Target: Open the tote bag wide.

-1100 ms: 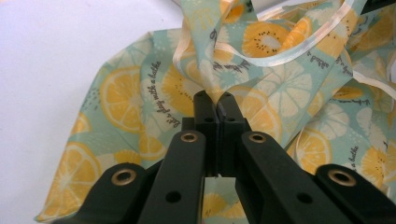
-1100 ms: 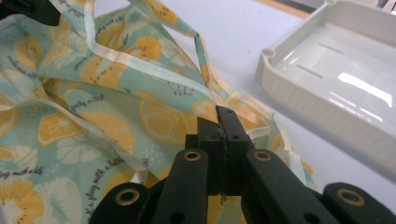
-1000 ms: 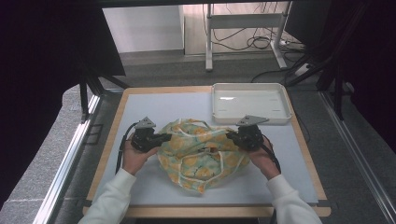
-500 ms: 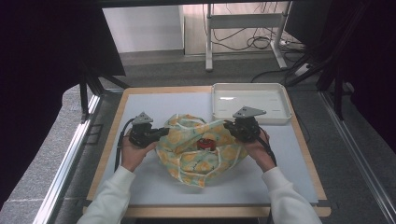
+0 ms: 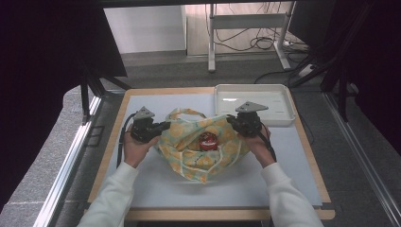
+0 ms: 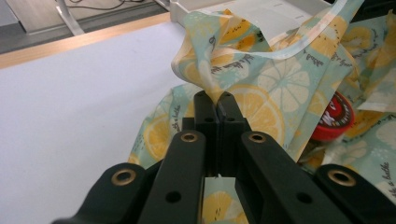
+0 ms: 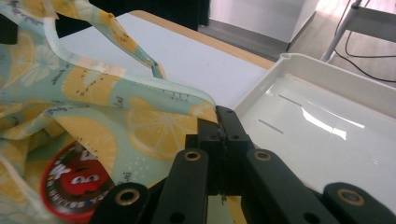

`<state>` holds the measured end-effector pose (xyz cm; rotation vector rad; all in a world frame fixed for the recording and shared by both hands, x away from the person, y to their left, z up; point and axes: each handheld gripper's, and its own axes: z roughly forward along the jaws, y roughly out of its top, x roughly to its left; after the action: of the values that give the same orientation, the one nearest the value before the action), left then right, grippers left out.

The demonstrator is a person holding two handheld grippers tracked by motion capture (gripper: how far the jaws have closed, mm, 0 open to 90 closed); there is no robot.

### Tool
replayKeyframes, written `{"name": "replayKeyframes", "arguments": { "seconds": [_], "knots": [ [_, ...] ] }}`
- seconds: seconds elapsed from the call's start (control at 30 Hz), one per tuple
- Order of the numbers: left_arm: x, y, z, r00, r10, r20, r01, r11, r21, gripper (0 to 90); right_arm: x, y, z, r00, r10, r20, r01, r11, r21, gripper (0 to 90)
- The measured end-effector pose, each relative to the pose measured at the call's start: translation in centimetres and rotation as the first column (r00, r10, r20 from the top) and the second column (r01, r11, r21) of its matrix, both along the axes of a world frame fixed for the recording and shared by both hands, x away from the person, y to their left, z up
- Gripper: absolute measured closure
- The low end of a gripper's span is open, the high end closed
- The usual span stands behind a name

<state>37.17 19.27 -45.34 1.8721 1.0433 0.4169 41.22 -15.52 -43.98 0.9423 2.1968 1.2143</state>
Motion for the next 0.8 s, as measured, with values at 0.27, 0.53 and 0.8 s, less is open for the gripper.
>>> {"name": "replayKeyframes", "arguments": {
  "seconds": [0.27,0.53,0.8],
  "knots": [
    [1.6,-0.6,-0.5,0.9996,0.024,-0.016,-0.023,0.9990,0.038,89.9,1.3,-0.1,-1.4,0.9992,-0.031,-0.026,0.030,0.9995,-0.011,88.7],
    [2.6,-1.7,-2.2,0.9984,0.038,-0.043,-0.032,0.9924,0.119,89.9,1.6,-0.4,-2.8,0.9967,-0.022,-0.078,0.021,0.9996,-0.018,88.7],
    [3.5,-2.0,-4.0,0.9958,0.050,-0.076,-0.037,0.9843,0.173,89.8,1.5,-0.1,-4.9,0.9922,-0.019,-0.123,0.010,0.9977,-0.067,88.6]
  ]
}}
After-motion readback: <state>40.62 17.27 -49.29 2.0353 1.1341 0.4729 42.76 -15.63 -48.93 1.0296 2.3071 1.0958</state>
